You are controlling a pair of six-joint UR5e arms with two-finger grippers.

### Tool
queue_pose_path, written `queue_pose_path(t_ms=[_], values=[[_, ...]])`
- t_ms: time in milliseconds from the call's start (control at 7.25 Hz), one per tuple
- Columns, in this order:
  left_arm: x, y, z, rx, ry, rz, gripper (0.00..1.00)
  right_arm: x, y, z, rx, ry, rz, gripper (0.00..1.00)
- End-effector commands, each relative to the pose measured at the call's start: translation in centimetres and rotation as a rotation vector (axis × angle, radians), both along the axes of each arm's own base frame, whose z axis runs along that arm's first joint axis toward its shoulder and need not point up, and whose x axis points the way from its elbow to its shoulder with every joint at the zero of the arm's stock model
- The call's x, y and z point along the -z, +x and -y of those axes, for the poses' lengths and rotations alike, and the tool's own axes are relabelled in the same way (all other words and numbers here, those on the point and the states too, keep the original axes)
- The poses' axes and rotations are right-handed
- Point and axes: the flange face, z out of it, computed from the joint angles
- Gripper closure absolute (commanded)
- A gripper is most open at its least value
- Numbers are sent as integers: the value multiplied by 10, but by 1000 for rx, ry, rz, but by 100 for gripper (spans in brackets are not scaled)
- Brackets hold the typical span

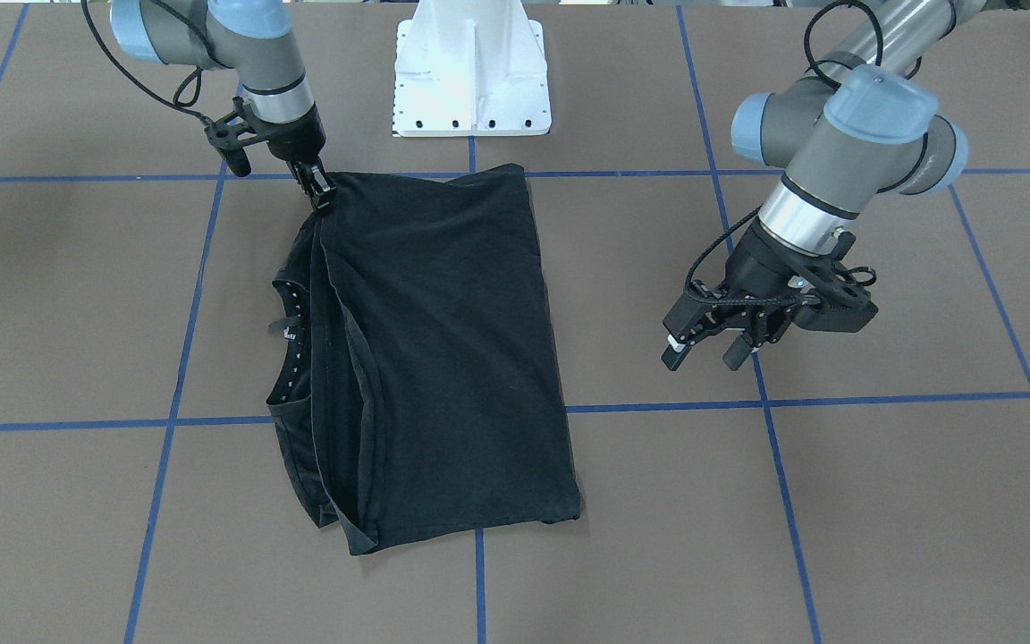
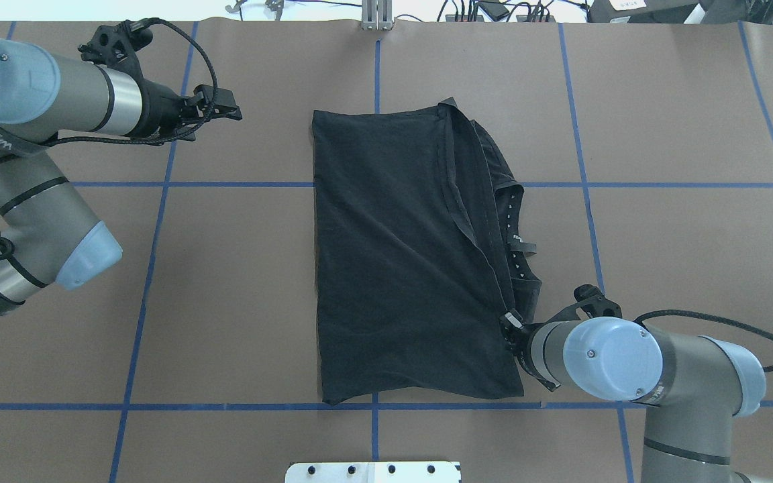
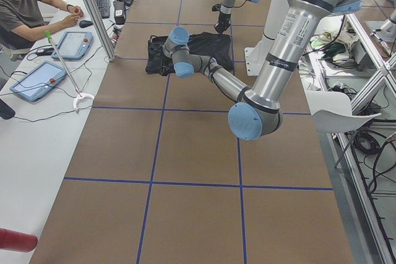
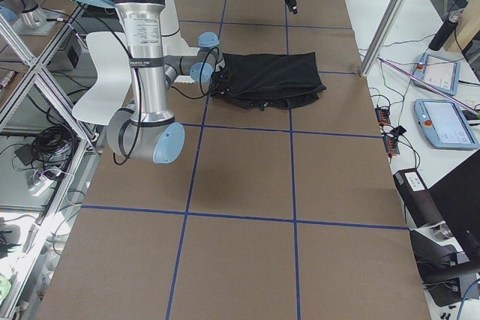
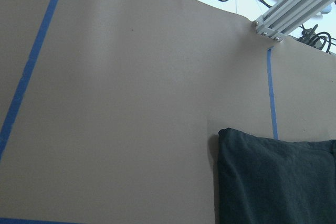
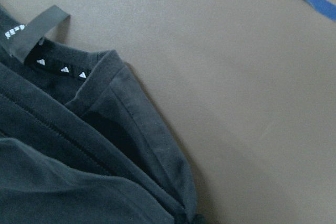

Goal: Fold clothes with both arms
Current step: 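Grasp the near corner with the right gripper while the left gripper approaches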

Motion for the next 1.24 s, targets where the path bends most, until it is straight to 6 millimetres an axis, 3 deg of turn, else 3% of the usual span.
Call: queue_pose_path(t_ms=[0, 276, 414, 552, 690, 828, 1104], values=[[42, 35, -69, 58, -157, -187, 0, 5, 3, -3, 12, -8, -3, 100], [45, 95, -177, -8, -278, -254, 0, 8, 3, -3, 33, 4, 1, 100], [25, 137, -232, -14, -318, -221, 0, 12, 7, -2, 42, -8, 14, 100], [22, 156, -263, -32, -319, -212, 1, 12, 10, 1, 41, -15, 16, 100], [8, 176, -283, -62, -341, -164, 2, 13, 10, 1, 40, -13, 17, 100], [1, 189, -299, -87, -356, -137, 12, 13, 10, 2, 39, -14, 18, 100], [5, 202, -317, -118, -364, -134, 22, 13, 10, 2, 40, -13, 17, 100]])
